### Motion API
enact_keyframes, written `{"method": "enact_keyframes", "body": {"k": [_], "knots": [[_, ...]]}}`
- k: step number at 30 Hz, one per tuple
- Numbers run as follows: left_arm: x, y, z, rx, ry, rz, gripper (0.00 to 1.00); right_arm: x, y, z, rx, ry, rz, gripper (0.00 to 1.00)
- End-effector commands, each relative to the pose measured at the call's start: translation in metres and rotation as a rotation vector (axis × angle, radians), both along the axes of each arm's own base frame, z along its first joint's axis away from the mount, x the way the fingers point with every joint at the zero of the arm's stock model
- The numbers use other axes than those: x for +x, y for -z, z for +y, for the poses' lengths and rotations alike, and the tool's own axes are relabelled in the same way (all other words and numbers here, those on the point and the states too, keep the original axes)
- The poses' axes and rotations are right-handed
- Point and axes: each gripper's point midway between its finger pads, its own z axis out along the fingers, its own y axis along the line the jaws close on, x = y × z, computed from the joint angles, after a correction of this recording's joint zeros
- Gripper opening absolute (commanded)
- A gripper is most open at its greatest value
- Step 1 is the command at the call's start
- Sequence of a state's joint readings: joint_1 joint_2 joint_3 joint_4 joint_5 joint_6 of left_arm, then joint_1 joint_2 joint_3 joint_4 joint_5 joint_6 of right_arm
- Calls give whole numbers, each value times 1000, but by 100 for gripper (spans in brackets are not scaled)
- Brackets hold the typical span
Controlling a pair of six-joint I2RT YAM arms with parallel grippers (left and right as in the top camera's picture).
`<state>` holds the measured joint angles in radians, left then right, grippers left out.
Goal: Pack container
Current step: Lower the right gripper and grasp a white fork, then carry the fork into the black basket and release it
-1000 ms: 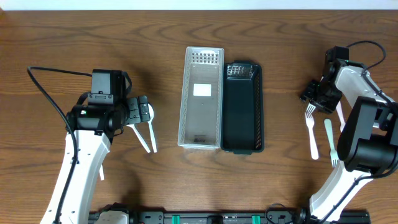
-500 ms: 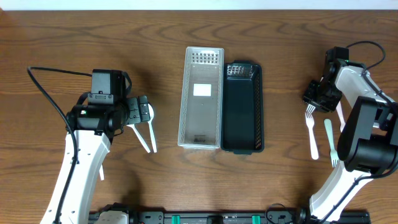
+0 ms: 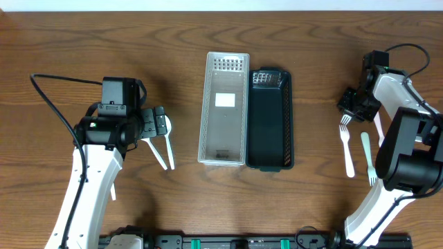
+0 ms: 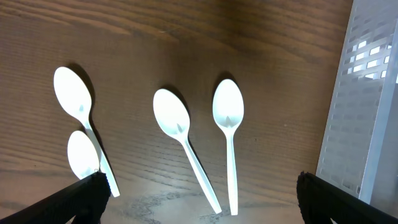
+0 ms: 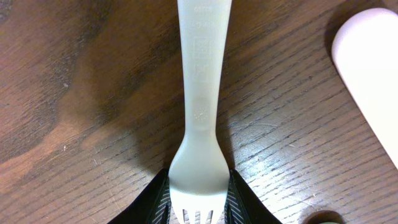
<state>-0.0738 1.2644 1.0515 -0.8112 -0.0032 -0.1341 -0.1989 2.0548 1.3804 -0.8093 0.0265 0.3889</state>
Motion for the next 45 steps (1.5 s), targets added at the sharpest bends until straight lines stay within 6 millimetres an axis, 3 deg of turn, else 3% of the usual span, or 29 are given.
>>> {"method": "enact_keyframes", "body": {"k": [1,8,11,16,19,23,26,32,39,45], "knots": [[3,-5,0,3,1,-10,98,-4,11,0,9,-9,25,13],[3,-5,0,3,2,-10,98,-2,5,5,1,-87,20,13],[3,-5,0,3,1,-10,98,3,-14,15,-8,-117,-8,13],[3,-5,0,3,1,-10,98,19,-80,43,-54,-236,-141,14],[2,-4,0,4,1,-3,98,19,-127,73,-73,-326,-224,15],[0,-4,0,4,1,4,98,3,-173,125,-67,-450,-308,16],[0,-3,0,4,1,4,98,-14,-186,159,-43,-508,-322,16],[0,-3,0,4,1,4,98,-46,-166,205,-10,-603,-222,17],[0,-3,0,4,1,6,98,-62,-100,238,-7,-664,-101,17],[-3,-2,0,5,1,19,98,-67,-51,250,-21,-701,-3,17]]}}
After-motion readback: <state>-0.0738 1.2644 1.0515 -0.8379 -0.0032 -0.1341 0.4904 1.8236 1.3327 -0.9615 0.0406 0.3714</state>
